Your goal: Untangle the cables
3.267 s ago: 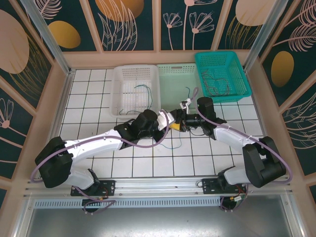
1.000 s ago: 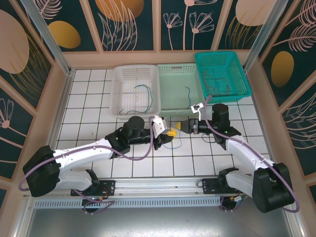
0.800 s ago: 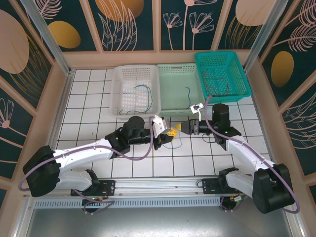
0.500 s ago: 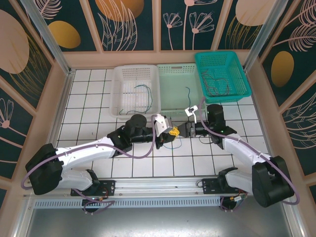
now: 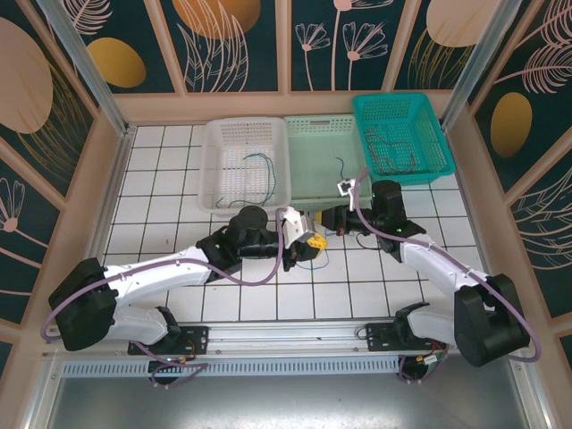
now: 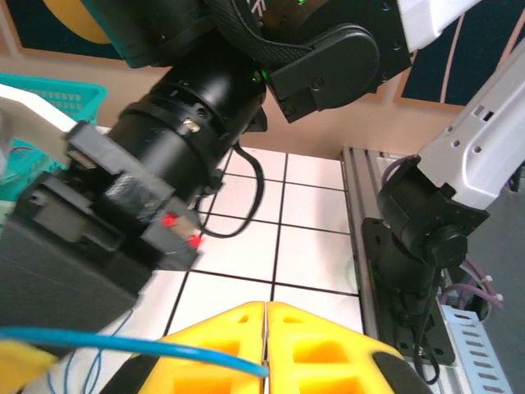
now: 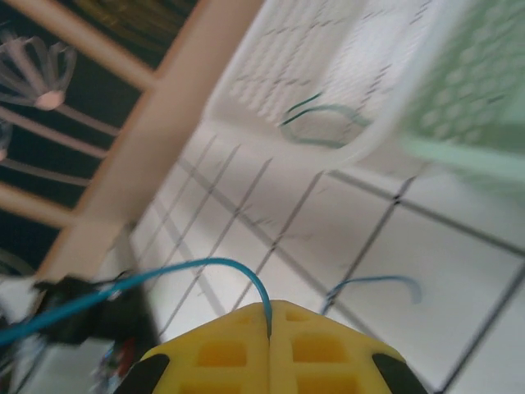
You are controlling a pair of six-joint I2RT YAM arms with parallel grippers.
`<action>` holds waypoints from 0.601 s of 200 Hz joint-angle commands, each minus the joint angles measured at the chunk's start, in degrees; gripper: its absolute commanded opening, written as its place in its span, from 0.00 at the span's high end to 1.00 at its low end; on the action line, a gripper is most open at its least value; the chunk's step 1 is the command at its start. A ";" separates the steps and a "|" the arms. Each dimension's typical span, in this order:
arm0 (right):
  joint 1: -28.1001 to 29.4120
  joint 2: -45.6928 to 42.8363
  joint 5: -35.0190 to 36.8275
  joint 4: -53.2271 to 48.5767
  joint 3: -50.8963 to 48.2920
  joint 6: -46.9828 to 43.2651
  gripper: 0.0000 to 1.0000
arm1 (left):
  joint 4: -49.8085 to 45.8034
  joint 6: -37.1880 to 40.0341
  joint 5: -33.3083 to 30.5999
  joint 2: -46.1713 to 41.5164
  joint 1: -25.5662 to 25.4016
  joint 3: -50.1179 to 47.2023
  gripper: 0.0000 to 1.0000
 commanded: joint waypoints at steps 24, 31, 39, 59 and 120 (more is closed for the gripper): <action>-0.41 -1.09 29.15 16.44 -1.26 -4.83 1.00 | -1.56 -1.56 6.77 3.40 0.20 4.06 0.91; -0.68 -0.79 31.16 18.28 -1.12 -5.29 1.00 | -2.58 -1.41 6.79 4.03 0.29 4.53 0.90; -1.01 -0.15 32.36 19.65 -0.51 -5.88 1.00 | -3.67 -1.23 6.12 4.83 0.33 4.99 0.90; -1.50 2.28 31.38 19.90 2.85 -8.45 1.00 | -7.24 0.13 4.25 7.26 1.01 7.08 0.89; -2.58 11.62 34.89 16.05 12.59 -12.88 1.00 | -14.78 3.09 -19.65 13.04 5.96 17.00 0.70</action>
